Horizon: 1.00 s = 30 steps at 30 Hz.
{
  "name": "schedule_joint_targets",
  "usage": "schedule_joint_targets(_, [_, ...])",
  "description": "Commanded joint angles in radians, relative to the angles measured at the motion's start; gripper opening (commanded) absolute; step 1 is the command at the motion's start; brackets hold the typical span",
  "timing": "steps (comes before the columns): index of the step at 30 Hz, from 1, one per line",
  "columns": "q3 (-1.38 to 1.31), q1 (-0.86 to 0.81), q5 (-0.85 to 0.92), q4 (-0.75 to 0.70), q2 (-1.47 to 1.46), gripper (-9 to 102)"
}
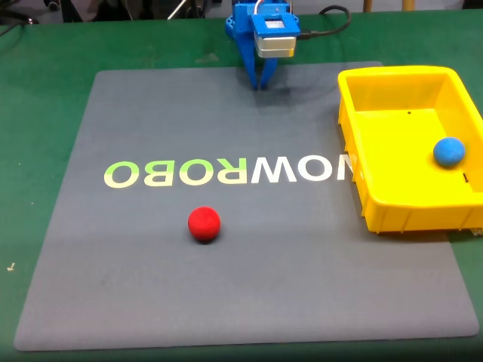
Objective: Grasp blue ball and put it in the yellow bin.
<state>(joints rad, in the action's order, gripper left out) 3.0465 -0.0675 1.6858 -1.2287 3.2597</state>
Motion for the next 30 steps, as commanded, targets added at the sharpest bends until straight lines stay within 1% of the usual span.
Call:
schedule_joint_targets(1, [0.035,-0.002,0.005,-0.075,0.061,0])
schedule_joint_targets(6, [0.052,-0.025,-0.009,-0.149,0.063,0])
schedule_joint_targets(30, [0.052,-0.034,0.008,-0.152,0.055,0])
